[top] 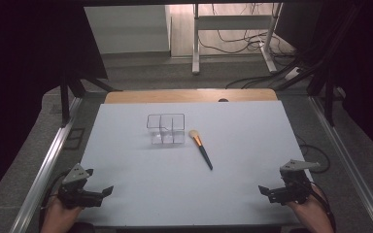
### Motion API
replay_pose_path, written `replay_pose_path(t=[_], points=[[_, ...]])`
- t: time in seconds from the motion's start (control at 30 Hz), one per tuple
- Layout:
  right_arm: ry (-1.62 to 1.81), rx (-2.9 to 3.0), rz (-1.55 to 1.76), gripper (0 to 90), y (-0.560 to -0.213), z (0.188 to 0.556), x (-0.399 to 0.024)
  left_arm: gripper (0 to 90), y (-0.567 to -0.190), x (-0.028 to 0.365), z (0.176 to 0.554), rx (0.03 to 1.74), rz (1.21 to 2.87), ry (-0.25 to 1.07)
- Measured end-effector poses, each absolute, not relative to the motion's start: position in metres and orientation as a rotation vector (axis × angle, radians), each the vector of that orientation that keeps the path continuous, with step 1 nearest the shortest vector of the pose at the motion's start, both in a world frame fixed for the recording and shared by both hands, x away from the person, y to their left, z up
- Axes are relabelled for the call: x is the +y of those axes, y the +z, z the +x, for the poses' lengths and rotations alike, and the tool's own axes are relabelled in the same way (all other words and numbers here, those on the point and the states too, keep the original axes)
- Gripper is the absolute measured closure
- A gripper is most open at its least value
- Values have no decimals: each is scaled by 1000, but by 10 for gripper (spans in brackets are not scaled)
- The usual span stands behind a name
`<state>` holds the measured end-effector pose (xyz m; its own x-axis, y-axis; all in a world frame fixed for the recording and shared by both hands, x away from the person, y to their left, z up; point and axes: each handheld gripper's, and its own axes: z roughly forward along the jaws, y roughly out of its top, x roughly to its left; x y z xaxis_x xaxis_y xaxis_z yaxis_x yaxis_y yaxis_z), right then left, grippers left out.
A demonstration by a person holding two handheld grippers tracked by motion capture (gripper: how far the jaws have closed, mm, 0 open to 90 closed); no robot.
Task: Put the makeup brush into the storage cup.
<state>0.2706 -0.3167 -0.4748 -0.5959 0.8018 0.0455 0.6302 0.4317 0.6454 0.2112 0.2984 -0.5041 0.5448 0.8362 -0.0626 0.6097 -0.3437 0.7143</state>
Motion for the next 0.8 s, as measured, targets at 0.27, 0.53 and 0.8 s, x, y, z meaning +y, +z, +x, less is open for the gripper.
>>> replay_pose_path(t=[0.27, 0.53, 0.8], points=[[910, 2414, 1254, 0, -477, 271, -314, 8, -504, 296, 213, 1173, 2089, 398], [900, 2425, 1269, 0, -478, 271, -311, 7, -504, 296, 213, 1181, 2099, 388], [878, 2436, 1278, 0, -478, 271, -309, 7, -504, 295, 212, 1178, 2105, 378]])
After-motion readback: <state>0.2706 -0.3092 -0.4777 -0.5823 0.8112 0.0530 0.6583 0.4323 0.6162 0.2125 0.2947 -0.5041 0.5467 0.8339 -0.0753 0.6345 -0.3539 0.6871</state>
